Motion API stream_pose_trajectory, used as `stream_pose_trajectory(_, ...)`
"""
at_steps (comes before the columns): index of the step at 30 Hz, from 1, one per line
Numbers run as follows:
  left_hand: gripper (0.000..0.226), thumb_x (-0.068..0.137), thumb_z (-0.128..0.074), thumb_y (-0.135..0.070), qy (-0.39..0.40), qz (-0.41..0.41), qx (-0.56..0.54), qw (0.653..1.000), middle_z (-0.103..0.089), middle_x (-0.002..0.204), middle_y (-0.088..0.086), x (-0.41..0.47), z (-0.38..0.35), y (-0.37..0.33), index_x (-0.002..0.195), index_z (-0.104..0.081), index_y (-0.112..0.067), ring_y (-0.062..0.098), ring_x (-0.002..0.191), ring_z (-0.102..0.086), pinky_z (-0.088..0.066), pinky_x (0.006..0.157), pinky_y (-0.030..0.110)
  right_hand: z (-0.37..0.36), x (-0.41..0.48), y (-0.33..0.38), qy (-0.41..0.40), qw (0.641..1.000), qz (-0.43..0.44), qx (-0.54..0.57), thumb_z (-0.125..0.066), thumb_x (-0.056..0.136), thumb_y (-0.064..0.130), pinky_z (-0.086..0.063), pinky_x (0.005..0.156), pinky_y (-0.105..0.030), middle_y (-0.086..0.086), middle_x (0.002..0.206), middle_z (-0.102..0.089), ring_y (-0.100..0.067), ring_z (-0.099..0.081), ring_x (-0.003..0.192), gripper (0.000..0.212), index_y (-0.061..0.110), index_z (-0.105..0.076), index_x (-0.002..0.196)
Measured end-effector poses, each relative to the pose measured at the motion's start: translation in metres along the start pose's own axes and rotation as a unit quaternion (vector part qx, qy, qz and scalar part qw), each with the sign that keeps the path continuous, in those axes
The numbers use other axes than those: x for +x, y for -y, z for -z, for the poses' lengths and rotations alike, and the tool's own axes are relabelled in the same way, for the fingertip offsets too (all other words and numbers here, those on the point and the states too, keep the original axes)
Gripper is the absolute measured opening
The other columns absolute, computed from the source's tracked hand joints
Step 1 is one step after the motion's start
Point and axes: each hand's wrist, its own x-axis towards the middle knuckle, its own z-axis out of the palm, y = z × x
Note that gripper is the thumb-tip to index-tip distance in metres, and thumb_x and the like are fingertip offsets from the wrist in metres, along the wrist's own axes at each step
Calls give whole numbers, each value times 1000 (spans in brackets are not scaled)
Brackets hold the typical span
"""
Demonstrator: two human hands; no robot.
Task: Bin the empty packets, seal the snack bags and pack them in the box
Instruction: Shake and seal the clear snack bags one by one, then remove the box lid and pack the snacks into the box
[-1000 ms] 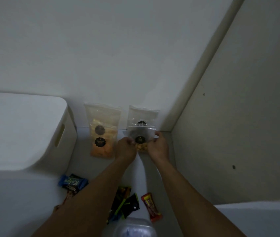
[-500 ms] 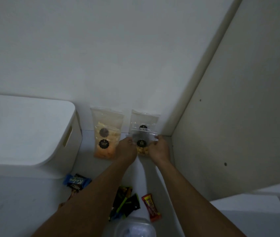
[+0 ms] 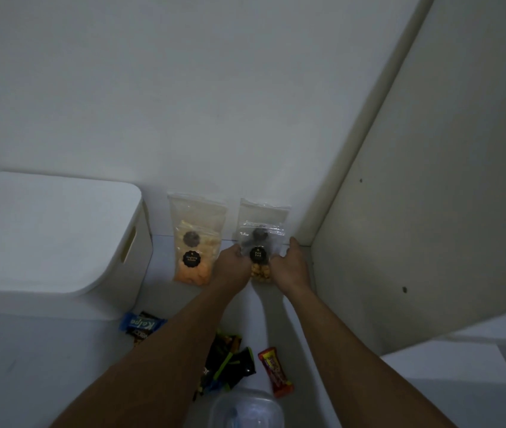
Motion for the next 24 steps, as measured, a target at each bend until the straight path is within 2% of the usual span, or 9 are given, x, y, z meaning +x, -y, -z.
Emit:
stream_pose_trajectory(2,23,91,-49,-7,-9,-5,3,1000,-55,78,2,-7,7,-6,76,-55,-24,27,87,-56,-48,76,40,5,-6,6,-12,1000,24,-16,-49,95,7,-39,87,-24,-12,140,-54,-28,-52,125,53,11,-36,147)
stream_pose_trajectory(3,18,93,-52,-9,-6,-10,4,1000,-62,92,4,-10,12,-9,88,-62,-24,28,99,-58,-49,86,39,7,-9,10,-18,999,39,-24,-50,94,7,-39,83,-23,-12,135,-58,-27,-56,120,49,12,-42,142)
stream_pose_trajectory(4,20,94,-54,-13,-7,-19,5,1000,-65,111,8,-13,18,-12,109,-66,-16,29,112,-58,-46,94,36,9,-12,15,-23,998,53,-36,-51,94,8,-42,82,-24,-12,133,-60,-27,-57,118,48,13,-44,141)
stream_pose_trajectory(5,34,95,-54,-17,-13,-28,13,999,-62,128,12,-16,25,-16,128,-60,-9,29,121,-55,-42,97,33,11,-15,23,-24,996,65,-57,-51,94,11,-44,85,-27,-12,133,-59,-29,-57,119,49,14,-43,142)
stream_pose_trajectory(7,49,97,-55,-26,-30,-58,44,997,-54,141,12,-25,45,-24,142,-48,-8,28,128,-51,-38,103,31,16,-24,41,-20,988,86,-123,-51,97,19,-44,91,-32,-13,138,-55,-31,-54,124,48,12,-41,144)
stream_pose_trajectory(9,55,97,-54,-37,-46,-94,100,990,-52,144,10,-33,70,-32,145,-45,-12,28,130,-50,-38,109,35,19,-33,60,-7,977,116,-181,-49,99,28,-45,93,-35,-14,138,-53,-32,-53,124,46,9,-44,140)
stream_pose_trajectory(13,61,94,-55,-48,-73,-140,206,966,-51,145,8,-45,133,-44,143,-46,-13,26,130,-50,-41,108,38,17,-53,106,31,954,167,-246,-46,100,39,-49,94,-38,-15,132,-56,-32,-55,118,47,6,-48,134)
stream_pose_trajectory(20,69,91,-56,-53,-125,-160,268,942,-48,147,10,-57,250,-28,143,-45,-9,25,136,-43,-35,110,35,-17,-92,174,42,931,217,-292,-42,100,50,-43,99,-37,-15,137,-53,-30,-51,125,60,2,-46,137)
stream_pose_trajectory(24,75,89,-56,-58,-138,-152,284,937,-46,149,8,-52,311,-2,144,-44,-9,25,139,-40,-33,113,37,-57,-113,199,36,929,222,-293,-44,98,54,-47,95,-37,-14,132,-56,-29,-55,119,60,5,-51,130)
